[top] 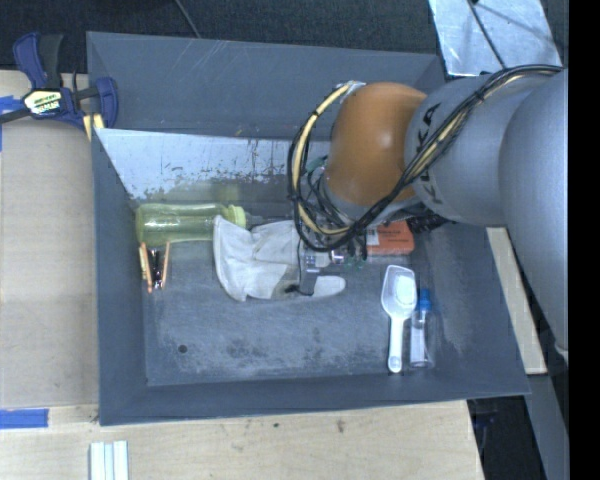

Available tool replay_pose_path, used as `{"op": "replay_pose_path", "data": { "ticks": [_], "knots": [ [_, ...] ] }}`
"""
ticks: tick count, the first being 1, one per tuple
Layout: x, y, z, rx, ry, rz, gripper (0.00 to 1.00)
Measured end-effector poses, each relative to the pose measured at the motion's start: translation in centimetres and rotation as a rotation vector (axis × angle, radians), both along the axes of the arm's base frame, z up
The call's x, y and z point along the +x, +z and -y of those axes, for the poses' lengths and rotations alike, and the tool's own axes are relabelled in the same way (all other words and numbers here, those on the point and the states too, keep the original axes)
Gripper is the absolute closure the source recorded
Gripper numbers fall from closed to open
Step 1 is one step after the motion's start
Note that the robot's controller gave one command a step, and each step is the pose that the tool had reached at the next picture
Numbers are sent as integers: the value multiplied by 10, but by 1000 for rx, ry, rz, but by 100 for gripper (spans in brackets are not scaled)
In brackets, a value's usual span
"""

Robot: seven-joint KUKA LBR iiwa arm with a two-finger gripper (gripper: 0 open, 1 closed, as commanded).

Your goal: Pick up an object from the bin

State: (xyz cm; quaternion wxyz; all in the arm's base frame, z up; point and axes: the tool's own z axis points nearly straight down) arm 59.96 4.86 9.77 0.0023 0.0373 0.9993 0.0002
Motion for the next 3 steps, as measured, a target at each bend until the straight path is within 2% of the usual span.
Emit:
{"op": "replay_pose_path", "data": {
  "ticks": [1, 2, 3],
  "knots": [
    [-25, -27, -17, 1, -79, -4, 100],
    [-25, -27, -17, 1, -79, -4, 100],
    [-33, 110, -31, 0, -14, -2, 100]
  ]
}}
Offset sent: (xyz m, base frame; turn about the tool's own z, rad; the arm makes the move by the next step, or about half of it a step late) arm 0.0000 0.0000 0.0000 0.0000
